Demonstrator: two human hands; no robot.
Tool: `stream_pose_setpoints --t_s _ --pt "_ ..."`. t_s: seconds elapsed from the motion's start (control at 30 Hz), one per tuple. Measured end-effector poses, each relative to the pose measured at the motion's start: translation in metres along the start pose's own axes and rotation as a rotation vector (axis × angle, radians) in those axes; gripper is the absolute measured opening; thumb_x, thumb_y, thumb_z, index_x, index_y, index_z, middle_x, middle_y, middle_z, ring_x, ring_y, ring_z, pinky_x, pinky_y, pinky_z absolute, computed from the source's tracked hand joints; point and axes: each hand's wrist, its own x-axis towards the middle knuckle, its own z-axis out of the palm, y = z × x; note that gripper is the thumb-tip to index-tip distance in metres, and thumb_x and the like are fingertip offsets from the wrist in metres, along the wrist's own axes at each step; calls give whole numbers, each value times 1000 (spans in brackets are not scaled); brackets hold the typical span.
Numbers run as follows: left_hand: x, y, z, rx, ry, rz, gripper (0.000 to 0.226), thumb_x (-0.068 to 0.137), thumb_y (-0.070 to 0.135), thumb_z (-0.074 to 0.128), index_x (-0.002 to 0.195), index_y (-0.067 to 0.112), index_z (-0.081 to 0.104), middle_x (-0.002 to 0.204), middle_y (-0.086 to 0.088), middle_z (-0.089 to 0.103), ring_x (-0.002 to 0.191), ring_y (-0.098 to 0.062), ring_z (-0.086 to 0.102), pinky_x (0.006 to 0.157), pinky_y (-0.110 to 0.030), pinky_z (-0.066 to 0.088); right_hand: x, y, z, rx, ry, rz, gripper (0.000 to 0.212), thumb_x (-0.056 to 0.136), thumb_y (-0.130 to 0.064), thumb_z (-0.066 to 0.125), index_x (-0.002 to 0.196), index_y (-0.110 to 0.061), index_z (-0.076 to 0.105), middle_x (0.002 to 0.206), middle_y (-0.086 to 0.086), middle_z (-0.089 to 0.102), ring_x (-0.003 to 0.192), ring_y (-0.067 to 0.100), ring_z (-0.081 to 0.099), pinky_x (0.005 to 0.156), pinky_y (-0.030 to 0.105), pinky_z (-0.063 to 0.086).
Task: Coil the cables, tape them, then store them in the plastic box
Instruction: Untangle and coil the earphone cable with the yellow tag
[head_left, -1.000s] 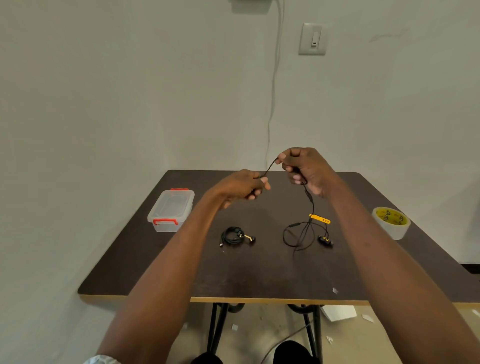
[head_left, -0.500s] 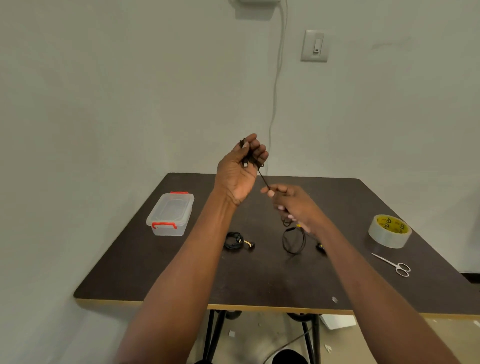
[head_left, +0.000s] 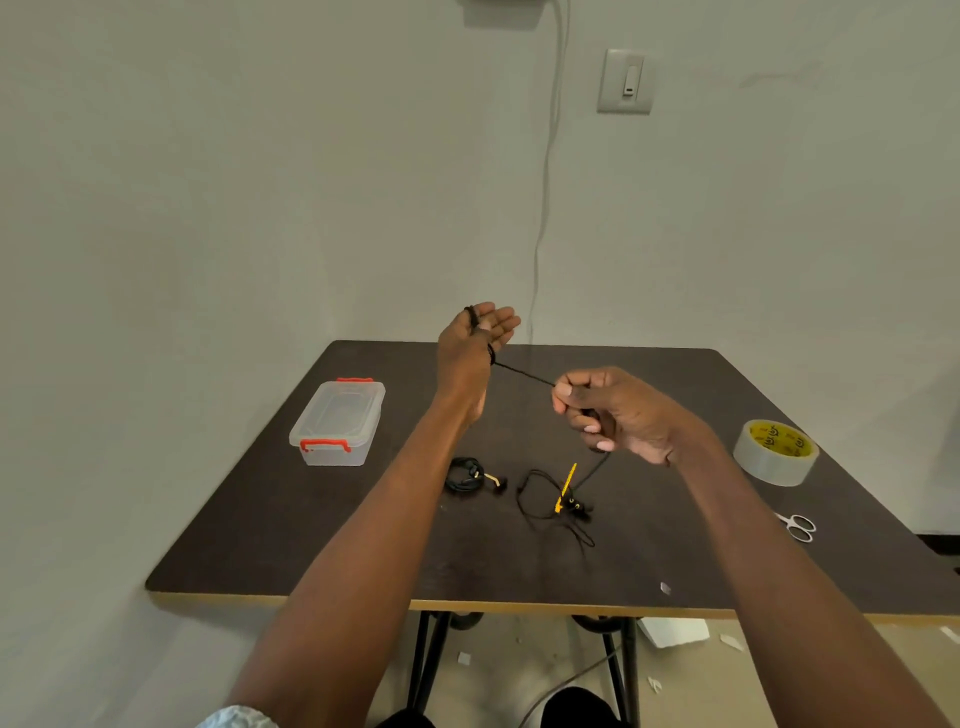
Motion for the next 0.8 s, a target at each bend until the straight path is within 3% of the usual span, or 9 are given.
stream_pose_setpoints --t_s 0.1,0.13,0.17,0.27,0.37,0.43,0.53,0.63,0.8 --pt "-6 -3 2 300 -98 57 22 101 0 36 115 4 52 98 -9 67 83 -17 68 72 -19 52 -1 -3 -2 171 -19 -157 20 95 -17 53 80 -5 57 47 4 41 42 18 46 64 32 50" --pt "-6 -4 1 398 -113 73 23 101 1 35 116 5 52 93 -6 66 77 -14 66 68 -16 50 -1 -4 -4 238 -7 -196 19 94 -16 52 81 -4 56 46 2 41 42 17 47 67 34 53" --pt "-5 -4 0 499 -133 78 23 101 3 35 115 6 53 89 -4 65 72 -11 63 65 -13 48 -2 -7 -7 297 16 -219 17 93 -17 53 82 -4 57 48 1 42 41 14 45 61 32 52" --pt "-4 -4 -3 681 -249 -5 23 101 6 36 113 7 57 79 -3 58 62 -7 53 58 -12 42 -6 -19 -24 380 88 -252 15 86 -17 62 90 -3 60 63 0 43 43 6 37 37 17 32" --pt "-7 0 -2 740 -370 -108 24 103 14 39 111 5 60 67 3 49 57 -6 42 57 -17 37 -1 -34 -44 280 195 -243 17 91 -18 57 93 -2 61 68 -1 41 40 2 28 36 17 14" --pt "-10 3 1 748 -444 -178 38 105 28 36 111 1 63 61 3 42 52 -6 36 55 -19 33 5 -44 -56 166 273 -212 20 96 -20 54 91 -3 62 65 -3 39 39 3 23 37 18 12" --pt "-17 9 6 694 -618 -291 53 103 44 35 96 6 71 57 -1 31 51 -12 31 56 -27 34 12 -57 -74 26 380 -196 17 91 -19 63 86 -3 64 64 -1 37 39 5 20 37 18 12" --pt "-26 22 7 498 -799 -361 49 103 37 39 76 15 73 57 -7 24 52 -17 30 62 -34 40 19 -59 -86 -19 481 -214 15 87 -16 66 82 -3 61 68 0 45 39 7 20 40 18 12" --pt "-28 55 10 17 -772 -340 33 101 27 45 80 6 59 45 4 28 41 -11 32 51 -28 36 24 -31 -85 -144 518 -136 17 94 -20 62 87 -5 63 64 1 41 41 8 21 41 19 15"
